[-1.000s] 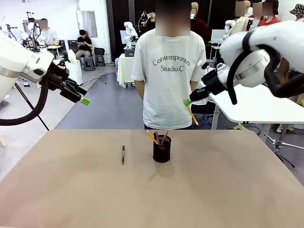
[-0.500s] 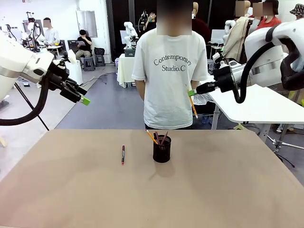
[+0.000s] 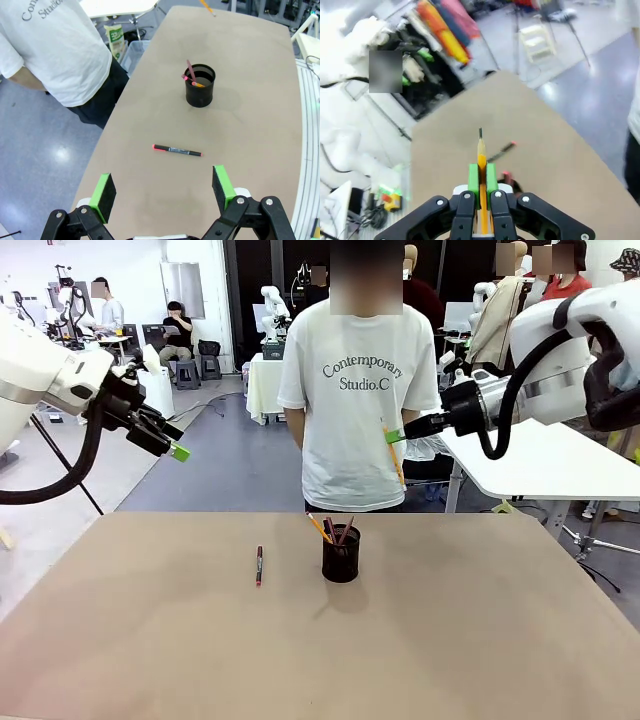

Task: Place the pens into the pen holder.
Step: Pick up a writing instrument from the table and place it into the Pen holder.

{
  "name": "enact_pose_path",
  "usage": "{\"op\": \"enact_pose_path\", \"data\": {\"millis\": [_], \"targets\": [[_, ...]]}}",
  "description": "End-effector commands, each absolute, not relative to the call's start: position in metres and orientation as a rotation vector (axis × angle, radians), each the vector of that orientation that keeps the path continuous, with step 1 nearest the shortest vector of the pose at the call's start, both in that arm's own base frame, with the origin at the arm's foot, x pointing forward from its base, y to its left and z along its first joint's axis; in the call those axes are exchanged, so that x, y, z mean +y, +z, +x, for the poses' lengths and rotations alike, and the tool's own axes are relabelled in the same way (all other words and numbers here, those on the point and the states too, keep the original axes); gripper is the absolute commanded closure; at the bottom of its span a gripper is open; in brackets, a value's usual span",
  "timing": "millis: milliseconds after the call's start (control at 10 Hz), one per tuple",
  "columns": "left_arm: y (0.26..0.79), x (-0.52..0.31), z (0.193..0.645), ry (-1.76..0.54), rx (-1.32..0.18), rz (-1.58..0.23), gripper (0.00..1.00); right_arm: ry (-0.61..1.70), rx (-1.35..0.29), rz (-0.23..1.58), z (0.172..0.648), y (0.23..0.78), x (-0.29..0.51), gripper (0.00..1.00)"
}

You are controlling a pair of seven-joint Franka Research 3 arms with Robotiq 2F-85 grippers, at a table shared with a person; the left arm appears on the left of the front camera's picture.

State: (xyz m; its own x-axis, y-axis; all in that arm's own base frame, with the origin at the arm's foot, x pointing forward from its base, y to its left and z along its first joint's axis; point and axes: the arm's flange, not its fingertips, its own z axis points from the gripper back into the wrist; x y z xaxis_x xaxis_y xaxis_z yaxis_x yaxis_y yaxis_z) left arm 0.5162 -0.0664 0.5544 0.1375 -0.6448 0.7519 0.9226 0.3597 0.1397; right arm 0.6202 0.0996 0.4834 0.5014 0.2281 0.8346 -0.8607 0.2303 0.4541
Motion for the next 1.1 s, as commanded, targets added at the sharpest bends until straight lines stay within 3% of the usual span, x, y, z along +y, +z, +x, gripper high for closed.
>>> {"op": "enact_pose_path", "data": {"millis": [0, 200, 400, 700, 1000], "targets": [[0.556, -0.066, 0.516, -1.176, -0.832, -0.394, 0.0, 0.897, -0.666, 1.398, 0.636, 0.468, 0.105, 1.0], [0.556, -0.066, 0.516, -1.176, -0.832, -0.394, 0.0, 0.987, -0.692, 1.531, 0.635, 0.447, 0.121, 1.0], [0.556, -0.066, 0.516, -1.176, -0.832, -0.394, 0.0, 1.163, -0.881, 1.55, 0.624, 0.428, 0.136, 1.0], [0.556, -0.066, 0.516, -1.176, -0.832, -0.394, 0.0, 1.318, -1.085, 1.385, 0.621, 0.397, 0.157, 1.0], [0.556, -0.066, 0.516, -1.176, -0.832, -0.394, 0.0, 1.317, -1.082, 1.261, 0.629, 0.367, 0.16, 1.0]]}}
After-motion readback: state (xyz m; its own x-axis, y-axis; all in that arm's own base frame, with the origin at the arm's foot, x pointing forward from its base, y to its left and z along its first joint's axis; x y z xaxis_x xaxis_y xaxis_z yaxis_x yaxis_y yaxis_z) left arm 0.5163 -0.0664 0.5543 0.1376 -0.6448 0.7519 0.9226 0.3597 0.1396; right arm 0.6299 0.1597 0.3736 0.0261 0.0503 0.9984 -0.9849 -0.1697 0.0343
